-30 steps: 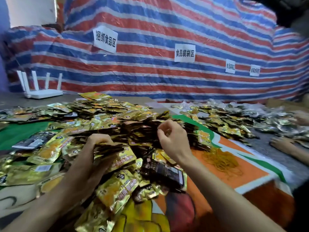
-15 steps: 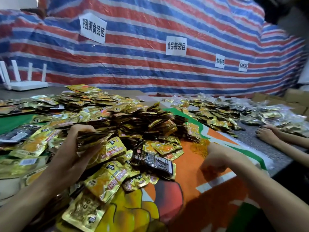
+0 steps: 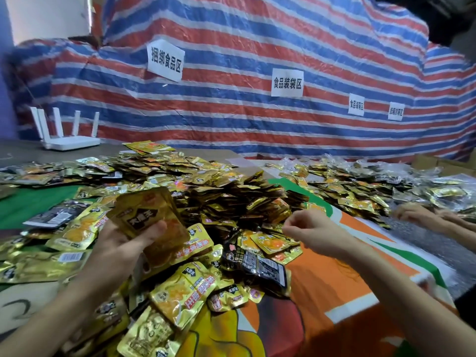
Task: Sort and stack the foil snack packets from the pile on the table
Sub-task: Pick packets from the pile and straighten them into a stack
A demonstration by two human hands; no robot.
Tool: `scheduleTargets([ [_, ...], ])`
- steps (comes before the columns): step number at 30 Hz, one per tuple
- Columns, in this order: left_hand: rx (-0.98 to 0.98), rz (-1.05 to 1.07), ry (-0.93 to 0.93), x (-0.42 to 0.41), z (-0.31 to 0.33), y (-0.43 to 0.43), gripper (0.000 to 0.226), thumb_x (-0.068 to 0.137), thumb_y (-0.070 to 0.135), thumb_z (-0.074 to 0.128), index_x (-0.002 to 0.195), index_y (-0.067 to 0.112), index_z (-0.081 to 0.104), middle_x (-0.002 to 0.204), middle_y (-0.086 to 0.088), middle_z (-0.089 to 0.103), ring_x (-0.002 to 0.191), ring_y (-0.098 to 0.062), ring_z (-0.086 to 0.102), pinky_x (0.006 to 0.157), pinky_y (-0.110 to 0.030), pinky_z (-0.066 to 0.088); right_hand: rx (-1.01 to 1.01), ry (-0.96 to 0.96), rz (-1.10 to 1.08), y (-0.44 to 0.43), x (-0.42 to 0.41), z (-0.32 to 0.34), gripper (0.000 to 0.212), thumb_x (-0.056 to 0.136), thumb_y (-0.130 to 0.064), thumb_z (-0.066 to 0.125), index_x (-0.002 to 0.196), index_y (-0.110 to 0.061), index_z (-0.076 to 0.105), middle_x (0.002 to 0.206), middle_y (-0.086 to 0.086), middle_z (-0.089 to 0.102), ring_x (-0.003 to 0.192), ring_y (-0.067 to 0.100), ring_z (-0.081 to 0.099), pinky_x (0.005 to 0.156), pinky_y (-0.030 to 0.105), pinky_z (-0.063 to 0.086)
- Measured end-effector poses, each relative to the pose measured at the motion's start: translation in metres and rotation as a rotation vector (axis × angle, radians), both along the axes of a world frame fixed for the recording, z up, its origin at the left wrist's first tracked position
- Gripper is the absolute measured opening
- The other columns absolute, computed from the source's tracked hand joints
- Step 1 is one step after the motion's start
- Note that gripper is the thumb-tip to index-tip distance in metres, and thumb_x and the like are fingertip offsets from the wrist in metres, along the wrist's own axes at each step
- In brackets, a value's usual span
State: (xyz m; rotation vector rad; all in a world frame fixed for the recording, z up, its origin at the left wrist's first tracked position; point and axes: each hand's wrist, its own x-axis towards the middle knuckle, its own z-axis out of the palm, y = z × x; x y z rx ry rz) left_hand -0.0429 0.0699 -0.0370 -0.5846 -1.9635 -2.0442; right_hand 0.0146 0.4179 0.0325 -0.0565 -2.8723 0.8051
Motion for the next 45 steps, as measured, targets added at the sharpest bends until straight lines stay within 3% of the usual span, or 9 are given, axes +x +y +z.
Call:
scheduleTargets([
  [6,0.204,-0.116,-0.149,-0.004,0.009,-0.006,0.026,0.065,0.03,0.086,0.086,0.017,0.08,0.095,-0.008,0.078,0.091,-0.021,0.075,0.073,-0.031,0.058,-0.194,0.147,0.375,-0.108,-0.036,0.007,0.013,0.101,-0.025,0.06,0.09,-0.023,0.067,0.079,-0.011,0.062,0.063,-0.006,0.052,0.059,0.012,0.042],
  [16,0.372,-0.172,-0.317,-0.01,0.022,-0.032,0.026,0.075,0.014,0.071,0.097,0.001,0.075,0.105,-0.027,0.073,0.095,-0.04,0.073,0.078,-0.054,0.06,-0.64,0.141,0.521,-0.205,-0.082,0.001,0.019,0.101,-0.024,0.06,0.088,-0.013,0.068,0.083,0.003,0.063,0.076,0.014,0.059,0.068,0.027,0.047],
  [20,0.315,-0.139,-0.339,-0.01,0.024,-0.033,0.049,0.069,0.013,0.075,0.113,0.0,0.062,0.105,-0.024,0.074,0.094,-0.037,0.073,0.067,-0.043,0.062,-0.536,0.265,0.519,-0.207,-0.086,-0.013,0.019,0.101,-0.016,0.059,0.087,-0.007,0.068,0.082,-0.007,0.063,0.069,-0.004,0.059,0.062,0.013,0.048],
  [24,0.318,-0.194,-0.424,-0.008,0.026,-0.034,0.053,0.069,0.011,0.085,0.115,-0.002,0.062,0.11,-0.031,0.069,0.099,-0.046,0.07,0.087,-0.06,0.055,-0.485,0.257,0.531,-0.203,-0.085,-0.024,0.018,0.102,-0.021,0.058,0.091,-0.01,0.068,0.086,-0.003,0.064,0.072,-0.002,0.056,0.067,0.015,0.045],
  [28,0.485,-0.307,-0.537,-0.006,0.024,-0.04,0.04,0.062,0.01,0.082,0.096,-0.006,0.068,0.088,-0.028,0.071,0.072,-0.037,0.073,0.061,-0.049,0.061,-0.486,0.113,0.569,-0.194,-0.085,-0.028,0.019,0.102,-0.027,0.058,0.095,-0.013,0.068,0.087,-0.004,0.064,0.079,0.005,0.056,0.074,0.029,0.048],
  [30,0.569,-0.37,-0.56,-0.006,0.025,-0.044,0.051,0.043,0.01,0.096,0.087,-0.001,0.071,0.083,-0.021,0.069,0.067,-0.033,0.07,0.061,-0.045,0.061,-0.668,0.04,0.662,-0.19,-0.084,-0.026,0.018,0.094,-0.028,0.059,0.084,-0.017,0.069,0.084,-0.007,0.065,0.078,0.005,0.056,0.071,0.023,0.045],
  [35,0.662,-0.385,-0.534,-0.014,0.029,-0.055,0.102,0.021,0.017,0.102,0.113,0.01,0.059,0.093,-0.016,0.062,0.071,-0.032,0.065,0.063,-0.041,0.061,-1.292,0.001,0.865,-0.182,-0.084,-0.019,0.017,0.085,-0.014,0.052,0.073,-0.017,0.064,0.086,0.004,0.063,0.073,0.015,0.054,0.065,0.024,0.043],
  [41,0.54,-0.378,-0.521,-0.017,0.023,-0.064,0.09,0.027,0.02,0.102,0.107,-0.004,0.068,0.097,-0.024,0.066,0.076,-0.034,0.069,0.063,-0.04,0.06,-0.806,0.118,0.567,-0.201,-0.077,-0.031,0.025,0.094,-0.038,0.068,0.115,-0.024,0.072,0.098,-0.006,0.075,0.081,0.008,0.067,0.066,0.02,0.052],
  [45,0.401,-0.408,-0.489,-0.016,0.018,-0.06,0.076,0.039,0.022,0.1,0.105,-0.005,0.075,0.111,-0.03,0.068,0.091,-0.039,0.07,0.073,-0.045,0.06,-0.695,0.1,0.634,-0.207,-0.072,-0.035,0.023,0.093,-0.033,0.072,0.113,-0.022,0.075,0.101,0.002,0.076,0.094,0.016,0.073,0.069,0.027,0.061],
])
